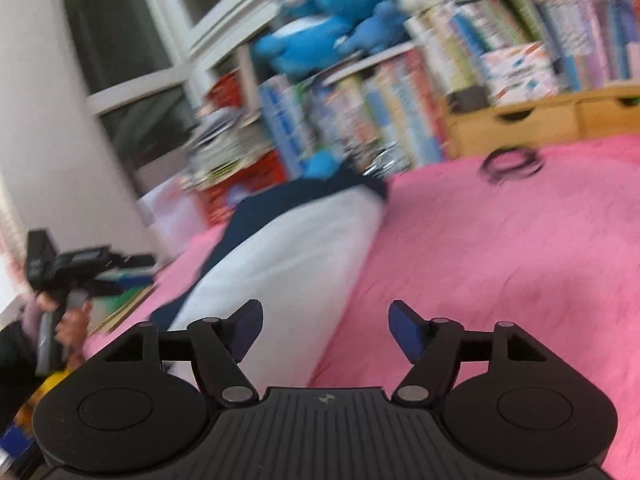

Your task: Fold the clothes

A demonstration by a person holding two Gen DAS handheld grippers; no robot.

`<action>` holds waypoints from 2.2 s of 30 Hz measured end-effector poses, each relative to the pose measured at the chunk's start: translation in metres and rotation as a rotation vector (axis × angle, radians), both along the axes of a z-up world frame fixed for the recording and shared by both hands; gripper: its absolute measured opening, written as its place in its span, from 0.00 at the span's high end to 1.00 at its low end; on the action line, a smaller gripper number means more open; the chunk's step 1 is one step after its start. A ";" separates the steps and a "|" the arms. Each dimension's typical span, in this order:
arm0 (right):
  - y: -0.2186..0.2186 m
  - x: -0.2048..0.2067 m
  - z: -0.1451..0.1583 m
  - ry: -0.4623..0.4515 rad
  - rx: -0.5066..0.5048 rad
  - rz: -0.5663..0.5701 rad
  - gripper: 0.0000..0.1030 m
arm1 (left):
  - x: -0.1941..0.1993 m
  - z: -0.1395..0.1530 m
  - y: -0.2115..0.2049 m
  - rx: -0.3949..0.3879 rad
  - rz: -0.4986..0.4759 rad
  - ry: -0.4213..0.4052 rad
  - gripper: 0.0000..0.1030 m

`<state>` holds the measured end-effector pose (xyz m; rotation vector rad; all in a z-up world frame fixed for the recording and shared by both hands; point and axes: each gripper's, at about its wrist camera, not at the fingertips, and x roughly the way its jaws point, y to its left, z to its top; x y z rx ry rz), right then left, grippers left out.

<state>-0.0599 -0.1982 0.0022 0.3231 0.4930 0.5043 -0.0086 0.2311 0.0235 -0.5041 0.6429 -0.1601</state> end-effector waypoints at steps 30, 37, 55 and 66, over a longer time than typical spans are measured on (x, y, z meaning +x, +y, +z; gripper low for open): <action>0.035 0.031 -0.021 -0.224 -0.373 0.713 0.06 | -0.010 0.003 -0.092 0.396 -0.045 -0.098 0.19; 0.072 0.042 -0.043 -0.172 -0.505 0.766 0.00 | -0.036 -0.012 -0.090 0.339 0.032 -0.015 0.20; 0.075 0.045 -0.044 -0.133 -0.511 0.749 0.00 | -0.092 -0.049 -0.249 1.167 -0.598 -0.445 0.31; 0.074 0.046 -0.044 -0.128 -0.509 0.751 0.00 | -0.104 -0.073 -0.235 1.353 -0.571 -0.424 0.64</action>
